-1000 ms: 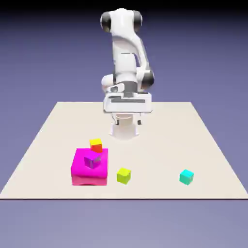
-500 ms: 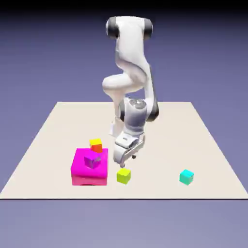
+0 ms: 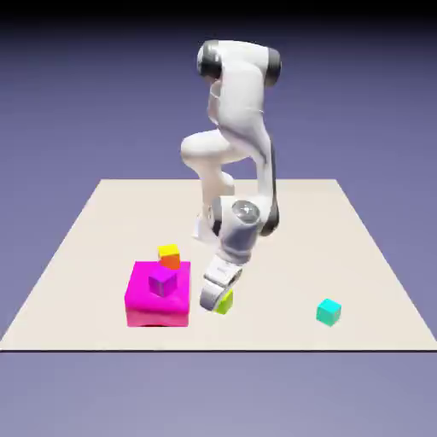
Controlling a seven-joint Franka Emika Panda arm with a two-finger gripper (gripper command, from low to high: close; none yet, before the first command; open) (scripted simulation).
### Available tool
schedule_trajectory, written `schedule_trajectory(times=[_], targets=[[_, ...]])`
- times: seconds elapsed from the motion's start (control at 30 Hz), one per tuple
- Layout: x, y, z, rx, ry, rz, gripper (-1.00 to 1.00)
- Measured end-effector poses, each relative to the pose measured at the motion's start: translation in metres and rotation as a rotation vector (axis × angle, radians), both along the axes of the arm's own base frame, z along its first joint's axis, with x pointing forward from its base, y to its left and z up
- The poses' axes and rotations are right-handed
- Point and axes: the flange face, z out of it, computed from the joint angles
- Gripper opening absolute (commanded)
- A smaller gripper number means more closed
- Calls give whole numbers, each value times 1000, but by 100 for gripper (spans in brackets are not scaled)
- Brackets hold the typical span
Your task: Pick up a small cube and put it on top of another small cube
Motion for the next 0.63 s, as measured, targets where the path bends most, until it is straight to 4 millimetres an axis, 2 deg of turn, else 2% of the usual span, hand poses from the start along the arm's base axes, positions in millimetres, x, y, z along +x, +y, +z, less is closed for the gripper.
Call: schedule_trajectory(times=[0.1, 0.17, 0.27, 0.3, 0.33, 0.37, 0.5, 0.53, 0.6, 0.63], targets=[[17, -38, 45, 2, -1, -55, -100], [22, -74, 76, 2, -1, -111, -100], [23, -116, 124, 1, 0, -166, -100], [20, -136, 140, 1, 0, -198, -100], [20, -140, 148, 1, 0, -199, -100], [20, -138, 148, 1, 0, -195, -100], [14, -146, 88, 1, 0, -196, -100], [12, -148, 80, 1, 0, -197, 100], [13, -148, 80, -1, -1, -196, 100], [16, -144, 94, 0, -1, -193, 100]])
